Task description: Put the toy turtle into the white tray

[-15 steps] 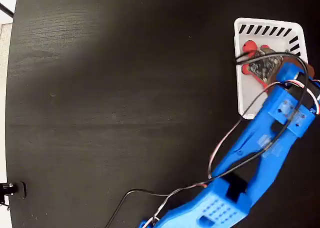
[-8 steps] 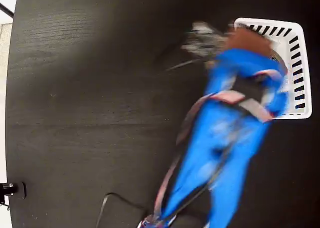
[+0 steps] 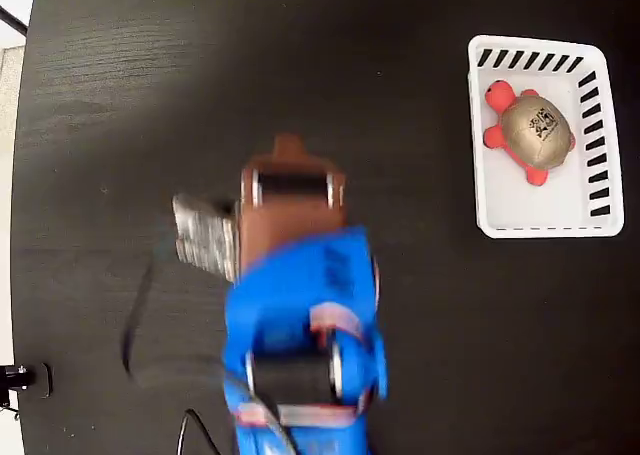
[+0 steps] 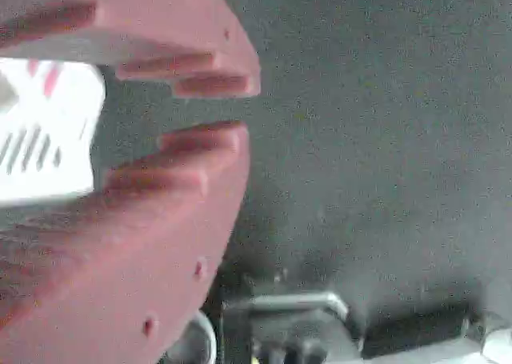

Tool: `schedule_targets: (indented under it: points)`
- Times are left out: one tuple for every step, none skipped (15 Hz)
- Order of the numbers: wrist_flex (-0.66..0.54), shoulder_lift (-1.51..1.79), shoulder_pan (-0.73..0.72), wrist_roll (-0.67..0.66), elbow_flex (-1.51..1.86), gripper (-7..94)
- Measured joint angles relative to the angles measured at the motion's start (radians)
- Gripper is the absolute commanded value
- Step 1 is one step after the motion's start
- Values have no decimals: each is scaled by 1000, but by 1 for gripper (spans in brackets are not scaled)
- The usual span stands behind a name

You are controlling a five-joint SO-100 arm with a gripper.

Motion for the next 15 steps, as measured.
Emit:
schedule_targets:
  points:
    - [-18, 100, -9, -5, 133, 0]
    - [-28, 209, -15, -9, 258, 0]
    - [-31, 311, -2, -20, 364, 0]
    - [-17, 390, 0, -23, 437, 0]
    - [-15, 471, -2, -23, 515, 0]
    - [-3, 541, 9, -28, 583, 0]
    - [23, 618, 14, -41, 653, 0]
    - [46, 689, 14, -61, 709, 0]
    - [75, 752, 12, -69, 746, 0]
    - [107, 808, 14, -74, 769, 0]
    - [141, 845, 14, -75, 779, 0]
    - [175, 884, 14, -75, 787, 0]
    - [210, 917, 11, -75, 798, 0]
    - [236, 948, 2, -72, 805, 0]
    - [245, 963, -5, -64, 815, 0]
